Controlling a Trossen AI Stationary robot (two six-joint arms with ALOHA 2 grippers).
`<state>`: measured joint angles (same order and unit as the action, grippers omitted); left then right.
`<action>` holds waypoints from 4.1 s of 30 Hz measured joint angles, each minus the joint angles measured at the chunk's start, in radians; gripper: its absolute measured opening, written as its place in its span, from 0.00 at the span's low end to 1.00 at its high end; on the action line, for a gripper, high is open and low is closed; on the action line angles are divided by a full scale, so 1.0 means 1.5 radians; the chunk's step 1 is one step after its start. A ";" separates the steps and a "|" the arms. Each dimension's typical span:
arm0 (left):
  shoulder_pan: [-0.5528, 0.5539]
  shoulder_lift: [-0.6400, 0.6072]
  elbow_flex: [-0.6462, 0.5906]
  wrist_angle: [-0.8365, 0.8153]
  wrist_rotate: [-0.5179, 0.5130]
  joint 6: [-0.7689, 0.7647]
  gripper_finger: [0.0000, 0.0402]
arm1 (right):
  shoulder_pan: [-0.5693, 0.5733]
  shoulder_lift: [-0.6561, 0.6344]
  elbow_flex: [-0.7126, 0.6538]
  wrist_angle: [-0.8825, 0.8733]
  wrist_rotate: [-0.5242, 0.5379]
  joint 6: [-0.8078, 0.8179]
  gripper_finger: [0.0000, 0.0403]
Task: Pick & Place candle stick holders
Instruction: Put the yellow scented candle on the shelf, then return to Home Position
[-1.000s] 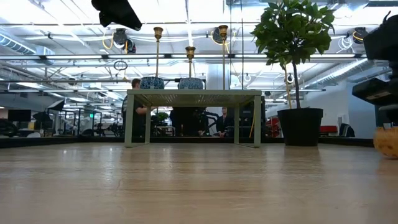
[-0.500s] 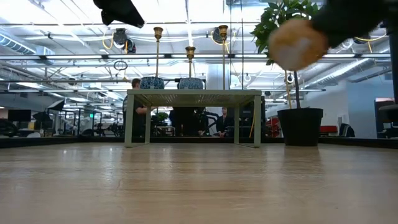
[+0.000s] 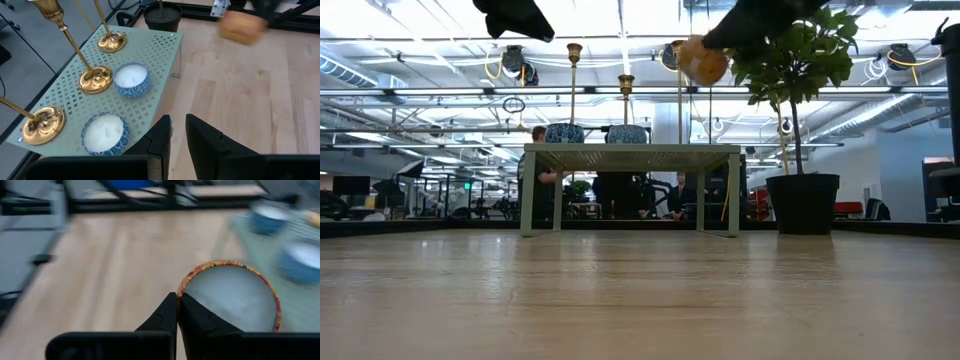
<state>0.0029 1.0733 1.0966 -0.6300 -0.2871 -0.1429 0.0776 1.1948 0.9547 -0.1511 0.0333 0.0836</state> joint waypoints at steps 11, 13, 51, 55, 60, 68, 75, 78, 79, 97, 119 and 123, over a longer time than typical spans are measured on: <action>0.000 0.000 0.000 -0.002 0.000 0.012 0.17 | -0.203 0.086 0.075 -0.127 0.007 -0.017 0.00; 0.000 0.000 0.000 -0.002 0.000 0.012 0.17 | -0.225 0.099 0.075 -0.122 -0.017 -0.018 0.00; 0.000 0.000 0.000 -0.003 0.000 0.028 0.17 | -0.296 0.118 0.075 -0.037 -0.078 -0.075 0.22; 0.000 0.000 0.000 -0.003 0.000 0.027 0.17 | -0.284 0.110 0.075 0.009 -0.078 -0.082 0.23; -0.004 0.000 0.000 -0.007 -0.001 0.023 0.17 | -0.248 0.066 0.075 -0.019 -0.078 -0.102 0.22; -0.050 -0.076 0.001 -0.005 -0.056 0.054 0.17 | -0.157 -0.057 0.075 -0.136 -0.078 -0.121 0.27; -0.090 -0.171 0.001 -0.058 -0.095 0.079 0.17 | -0.088 -0.153 0.075 -0.155 -0.077 -0.122 0.29; -0.095 -0.206 -0.002 -0.100 -0.122 0.070 0.13 | -0.076 -0.201 0.049 -0.151 -0.077 -0.131 0.26; -0.095 -0.216 -0.009 -0.100 -0.124 0.064 0.11 | -0.073 -0.216 0.036 -0.148 -0.078 -0.133 0.25; -0.095 -0.441 -0.275 0.044 -0.106 0.105 0.02 | -0.072 -0.423 -0.218 -0.038 -0.078 -0.064 0.01; -0.095 -0.673 -0.448 0.112 -0.105 0.125 0.01 | -0.072 -0.618 -0.357 -0.029 -0.077 -0.029 0.00; -0.095 -0.694 -0.482 0.144 -0.105 0.149 0.02 | -0.072 -0.661 -0.384 -0.029 -0.077 -0.028 0.00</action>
<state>-0.1402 0.0326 0.3736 -0.4142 -0.4444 0.0800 -0.0307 0.2037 0.3789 -0.1947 -0.0829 0.0411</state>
